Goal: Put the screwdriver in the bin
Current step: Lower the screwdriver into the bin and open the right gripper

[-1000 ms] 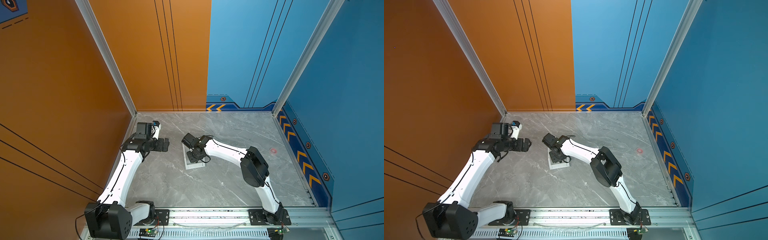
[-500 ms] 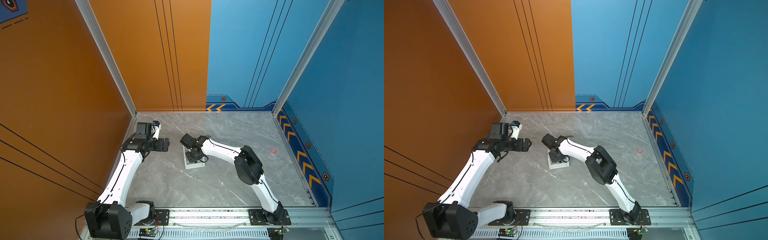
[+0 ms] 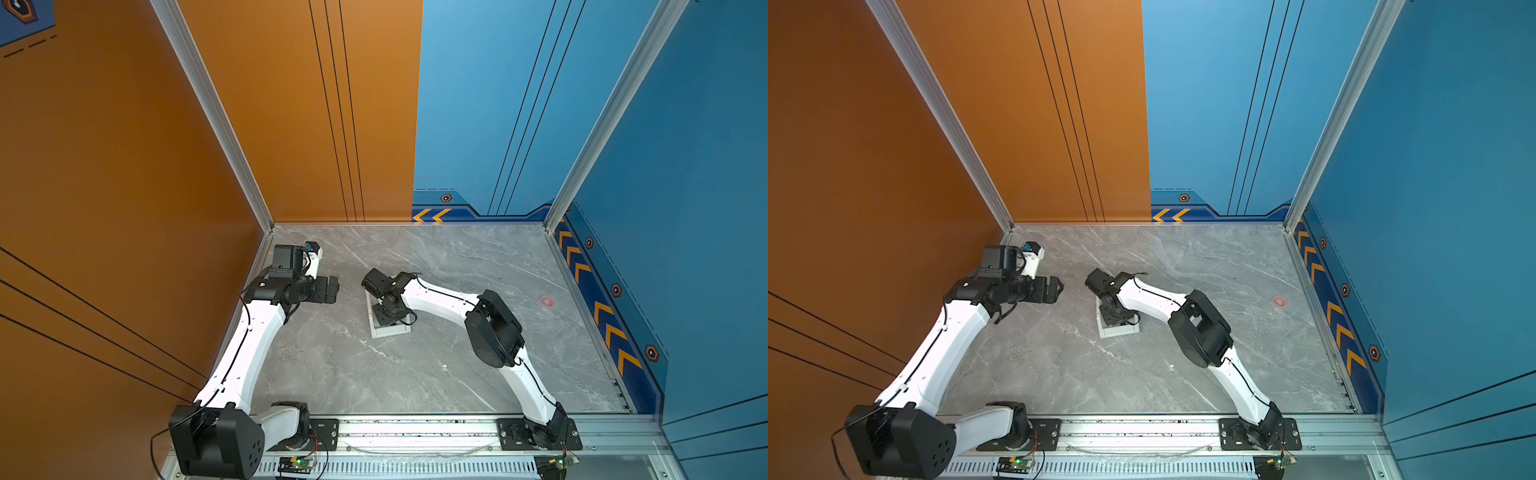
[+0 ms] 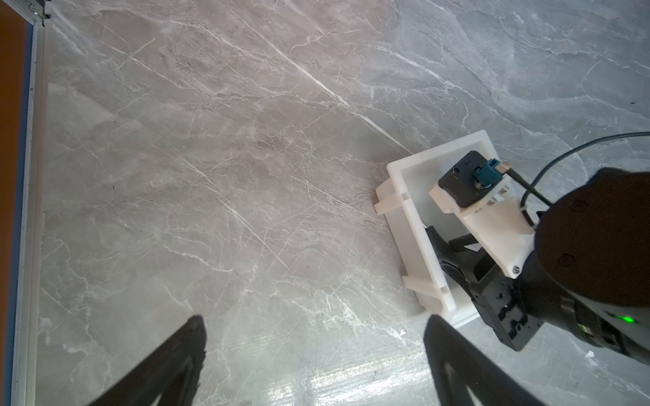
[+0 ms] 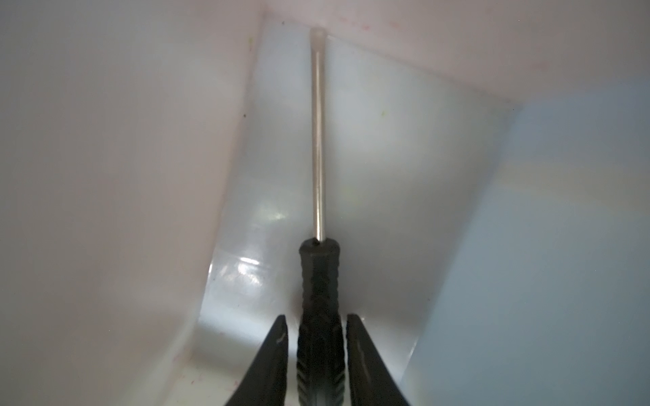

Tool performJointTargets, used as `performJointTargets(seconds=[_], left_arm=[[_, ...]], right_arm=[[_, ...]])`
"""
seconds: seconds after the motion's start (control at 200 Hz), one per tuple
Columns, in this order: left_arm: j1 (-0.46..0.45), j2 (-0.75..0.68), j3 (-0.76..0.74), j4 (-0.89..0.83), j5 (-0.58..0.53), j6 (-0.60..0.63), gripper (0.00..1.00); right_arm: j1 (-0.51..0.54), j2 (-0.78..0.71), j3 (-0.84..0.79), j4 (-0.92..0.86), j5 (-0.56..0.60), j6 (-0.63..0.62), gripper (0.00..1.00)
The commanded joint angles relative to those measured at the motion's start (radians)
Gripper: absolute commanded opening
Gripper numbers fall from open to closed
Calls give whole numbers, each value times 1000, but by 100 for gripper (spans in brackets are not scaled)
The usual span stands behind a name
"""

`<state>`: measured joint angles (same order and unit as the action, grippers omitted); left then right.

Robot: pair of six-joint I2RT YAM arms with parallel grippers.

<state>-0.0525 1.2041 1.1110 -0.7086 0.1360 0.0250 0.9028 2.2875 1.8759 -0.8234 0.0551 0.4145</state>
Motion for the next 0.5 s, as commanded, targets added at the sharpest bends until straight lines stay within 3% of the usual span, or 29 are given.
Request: performJointTargets(seconds=[0.0, 0.495], left_arm=[[10, -12, 22, -25, 13, -3, 98], [11, -19, 32, -24, 4, 17, 98]], right_arm=[[-5, -13, 25, -28, 5, -14, 36], [2, -181, 55, -120, 47, -20, 55]])
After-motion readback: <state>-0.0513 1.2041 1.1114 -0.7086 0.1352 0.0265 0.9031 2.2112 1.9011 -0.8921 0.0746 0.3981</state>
